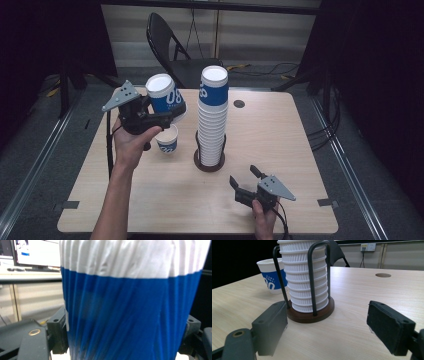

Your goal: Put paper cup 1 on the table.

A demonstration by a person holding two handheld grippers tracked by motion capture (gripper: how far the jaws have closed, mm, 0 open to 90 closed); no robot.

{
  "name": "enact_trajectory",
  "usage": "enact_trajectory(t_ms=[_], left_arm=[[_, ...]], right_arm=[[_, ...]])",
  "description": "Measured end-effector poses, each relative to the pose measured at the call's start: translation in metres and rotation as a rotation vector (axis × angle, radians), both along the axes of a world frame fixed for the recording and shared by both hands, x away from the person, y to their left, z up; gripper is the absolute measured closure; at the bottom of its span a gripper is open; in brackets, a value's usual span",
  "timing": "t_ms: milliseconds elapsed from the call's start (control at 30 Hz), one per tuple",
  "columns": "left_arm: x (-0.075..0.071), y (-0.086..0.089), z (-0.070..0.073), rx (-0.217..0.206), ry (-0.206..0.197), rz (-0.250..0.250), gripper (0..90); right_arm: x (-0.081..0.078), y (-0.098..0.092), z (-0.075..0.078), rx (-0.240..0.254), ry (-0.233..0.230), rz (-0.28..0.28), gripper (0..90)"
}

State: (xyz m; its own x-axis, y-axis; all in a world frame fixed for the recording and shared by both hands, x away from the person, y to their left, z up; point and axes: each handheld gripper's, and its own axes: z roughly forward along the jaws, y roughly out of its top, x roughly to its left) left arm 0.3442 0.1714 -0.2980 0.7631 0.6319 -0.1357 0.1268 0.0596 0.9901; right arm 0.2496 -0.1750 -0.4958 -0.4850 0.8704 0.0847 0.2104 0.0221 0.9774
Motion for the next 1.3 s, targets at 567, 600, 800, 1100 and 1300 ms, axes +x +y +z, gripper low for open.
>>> enact_trajectory(t_ms=[567,600,800,1100,1300], left_arm=[[-0.019,-0.012,-0.056,-0.006,0.115,-0.016,20.6],[-0.020,-0.012,-0.059,-0.023,0.129,-0.025,20.6],[-0.028,-0.019,-0.071,-0.001,0.151,-0.054,20.5],[-0.041,-0.032,-0.089,0.021,0.198,-0.091,20.6],[-0.046,-0.034,-0.097,0.032,0.223,-0.091,20.6]], right_arm=[[-0.002,0.005,0.001,-0.037,0.003,-0.020,24.5],[-0.002,0.005,0.001,-0.044,0.005,-0.021,25.1],[-0.007,0.012,0.001,-0.042,-0.002,0.001,28.0],[-0.017,0.029,0.010,-0.012,-0.022,0.091,26.7],[-0.019,0.036,0.010,0.007,-0.027,0.100,25.1]])
